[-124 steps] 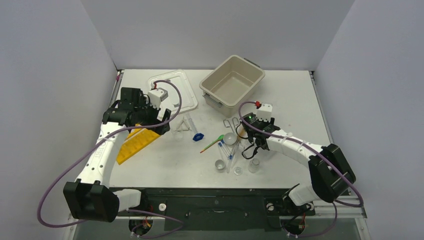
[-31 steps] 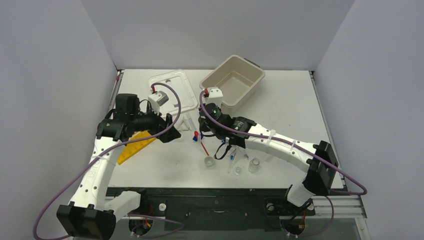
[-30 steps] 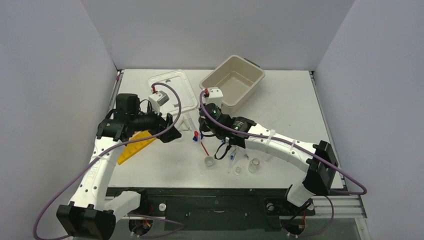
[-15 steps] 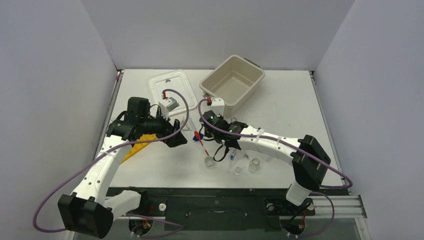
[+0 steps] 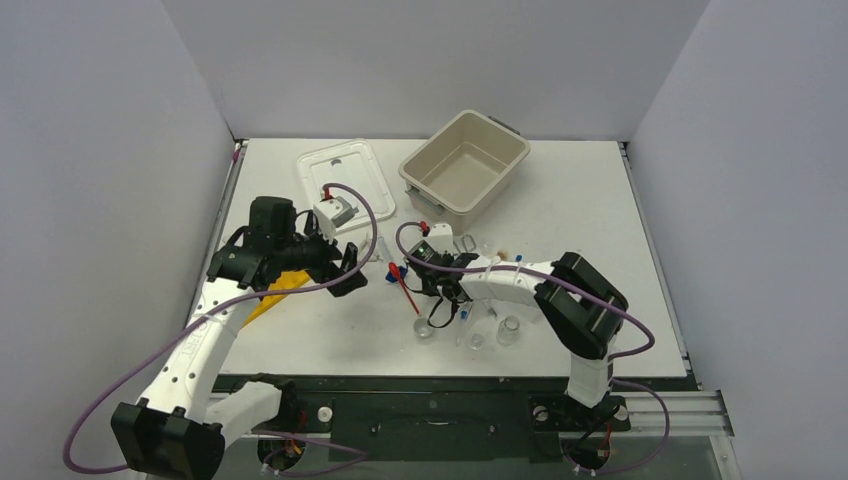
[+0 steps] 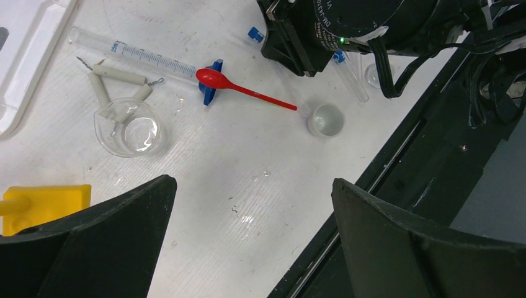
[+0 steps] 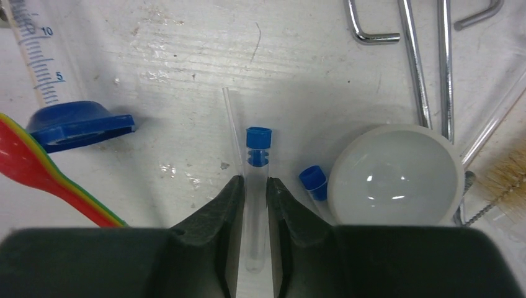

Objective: Organize the chemistry lab equipment
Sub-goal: Place the chemistry item at the center of the board.

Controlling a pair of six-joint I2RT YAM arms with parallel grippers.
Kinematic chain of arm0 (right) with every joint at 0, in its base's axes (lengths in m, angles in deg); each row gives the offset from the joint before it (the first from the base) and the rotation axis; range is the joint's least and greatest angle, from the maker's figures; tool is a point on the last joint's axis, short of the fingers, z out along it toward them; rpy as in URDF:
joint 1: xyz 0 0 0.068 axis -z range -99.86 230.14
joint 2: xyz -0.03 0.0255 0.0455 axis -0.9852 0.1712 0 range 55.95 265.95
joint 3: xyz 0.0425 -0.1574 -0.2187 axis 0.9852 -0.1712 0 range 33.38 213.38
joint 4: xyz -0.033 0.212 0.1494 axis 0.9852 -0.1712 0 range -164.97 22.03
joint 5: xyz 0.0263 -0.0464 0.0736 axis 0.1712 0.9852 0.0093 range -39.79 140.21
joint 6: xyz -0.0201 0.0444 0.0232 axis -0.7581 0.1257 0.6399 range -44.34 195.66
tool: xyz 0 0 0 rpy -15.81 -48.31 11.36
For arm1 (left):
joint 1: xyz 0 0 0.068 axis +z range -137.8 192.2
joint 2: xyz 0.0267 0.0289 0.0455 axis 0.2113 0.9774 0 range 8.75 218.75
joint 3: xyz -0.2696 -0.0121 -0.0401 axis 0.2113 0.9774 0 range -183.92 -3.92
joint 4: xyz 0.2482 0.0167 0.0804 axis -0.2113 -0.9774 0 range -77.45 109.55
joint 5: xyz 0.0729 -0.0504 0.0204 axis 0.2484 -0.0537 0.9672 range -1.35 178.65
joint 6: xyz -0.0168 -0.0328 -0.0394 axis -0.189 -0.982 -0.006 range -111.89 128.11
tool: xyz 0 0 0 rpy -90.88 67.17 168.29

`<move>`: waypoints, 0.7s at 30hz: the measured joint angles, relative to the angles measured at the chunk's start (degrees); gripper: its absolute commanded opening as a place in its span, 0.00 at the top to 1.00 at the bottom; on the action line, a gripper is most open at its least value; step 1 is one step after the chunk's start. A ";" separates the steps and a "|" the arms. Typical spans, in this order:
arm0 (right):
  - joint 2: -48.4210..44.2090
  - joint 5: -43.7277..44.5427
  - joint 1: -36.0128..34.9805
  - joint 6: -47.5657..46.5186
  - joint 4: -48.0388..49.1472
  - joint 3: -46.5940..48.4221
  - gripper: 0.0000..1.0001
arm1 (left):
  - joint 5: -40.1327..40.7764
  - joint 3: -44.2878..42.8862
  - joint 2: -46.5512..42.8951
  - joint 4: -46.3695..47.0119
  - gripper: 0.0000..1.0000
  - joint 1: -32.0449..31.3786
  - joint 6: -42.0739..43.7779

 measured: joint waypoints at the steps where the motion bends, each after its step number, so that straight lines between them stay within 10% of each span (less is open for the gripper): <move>1: 0.09 -0.46 0.04 0.04 -0.07 0.24 0.74 | 0.28 0.00 0.00 -0.13 0.04 0.02 0.17; 10: 0.63 -3.93 1.70 0.22 0.31 1.77 0.66 | 1.60 0.00 0.02 -0.94 0.03 0.00 1.51; 21: 0.72 -5.09 3.82 -1.73 -1.57 6.88 0.78 | 2.47 0.39 0.02 -1.55 0.03 0.02 2.84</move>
